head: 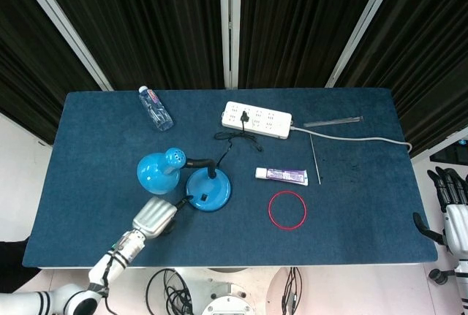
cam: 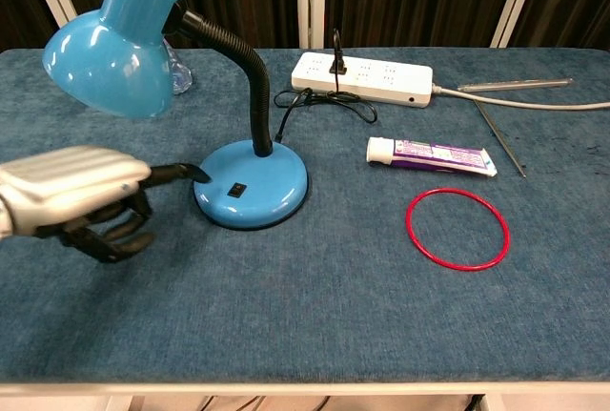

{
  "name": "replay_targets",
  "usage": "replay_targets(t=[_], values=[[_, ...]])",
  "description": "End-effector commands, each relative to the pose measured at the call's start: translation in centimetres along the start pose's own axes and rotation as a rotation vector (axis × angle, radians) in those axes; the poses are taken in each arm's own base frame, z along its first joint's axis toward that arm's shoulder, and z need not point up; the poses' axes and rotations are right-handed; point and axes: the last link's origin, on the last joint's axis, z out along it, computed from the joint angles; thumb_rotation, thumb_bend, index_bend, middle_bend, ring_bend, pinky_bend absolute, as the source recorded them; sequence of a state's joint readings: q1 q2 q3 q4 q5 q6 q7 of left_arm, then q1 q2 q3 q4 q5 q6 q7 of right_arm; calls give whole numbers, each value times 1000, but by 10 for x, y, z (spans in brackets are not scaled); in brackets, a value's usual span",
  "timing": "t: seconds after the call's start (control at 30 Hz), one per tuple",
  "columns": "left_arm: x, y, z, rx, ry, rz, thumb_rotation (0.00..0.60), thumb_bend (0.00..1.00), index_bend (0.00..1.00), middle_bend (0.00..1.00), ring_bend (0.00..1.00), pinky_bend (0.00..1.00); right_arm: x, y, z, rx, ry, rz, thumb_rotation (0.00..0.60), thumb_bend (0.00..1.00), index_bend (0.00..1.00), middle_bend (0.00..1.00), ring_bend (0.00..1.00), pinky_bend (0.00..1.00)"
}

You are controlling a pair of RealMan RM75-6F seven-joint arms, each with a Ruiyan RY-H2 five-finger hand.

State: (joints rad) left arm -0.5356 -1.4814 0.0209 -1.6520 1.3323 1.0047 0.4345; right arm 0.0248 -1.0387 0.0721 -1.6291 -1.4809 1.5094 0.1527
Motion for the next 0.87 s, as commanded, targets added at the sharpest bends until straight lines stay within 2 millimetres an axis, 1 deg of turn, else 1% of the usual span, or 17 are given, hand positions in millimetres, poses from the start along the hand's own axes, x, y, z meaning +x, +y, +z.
replay_targets(t=[0.03,0.2,0.3,0.43,0.5,0.57,0.6,0.63,0.67,0.7,0.73,0.77,0.8,0.87], values=[[7,-27,-29,114,41,22,600,480,110,778,851,911,1,0,-2,0,3,0,600,292,0,0,0,0],[14,-78,-69,316,117,66,600,479,110,758,836,915,3,1,-4,-1,14,4,600,292,0,0,0,0],[22,-102,-89,426,188,75,600,469,117,692,774,902,3,-1,-4,4,17,5,600,292,0,0,0,0],[36,-122,-109,511,272,87,600,448,145,586,653,815,2,-4,-4,15,12,-1,600,292,0,0,0,0],[44,-129,-118,533,315,109,600,402,145,510,540,723,1,-7,-4,22,5,-5,600,292,0,0,0,0],[51,-134,-126,544,333,103,600,343,140,335,322,515,0,-9,-5,29,-2,-9,600,292,0,0,0,0],[54,-135,-132,541,325,83,600,335,136,273,249,435,0,-10,-5,33,-7,-14,600,292,0,0,0,0],[57,-136,-136,538,320,67,600,331,126,172,131,293,-1,-11,-6,36,-11,-17,600,291,0,0,0,0],[60,-137,-140,533,318,57,600,329,121,124,77,220,-1,-11,-6,39,-15,-21,600,291,0,0,0,0],[65,-137,-145,522,326,44,600,324,115,75,30,145,-2,-12,-6,43,-22,-28,600,291,0,0,0,0],[67,-137,-148,511,334,34,600,304,111,34,4,87,-3,-12,-6,46,-28,-32,600,291,0,0,0,0],[69,-136,-151,497,345,27,600,264,108,9,0,55,-5,-12,-6,48,-34,-35,600,290,0,0,0,0],[69,-135,-154,479,354,27,600,234,106,3,0,45,-7,-13,-6,50,-42,-36,600,288,0,0,0,0],[68,-133,-157,463,357,36,600,127,81,0,0,28,-9,-13,-5,51,-48,-34,600,285,0,0,0,0]])
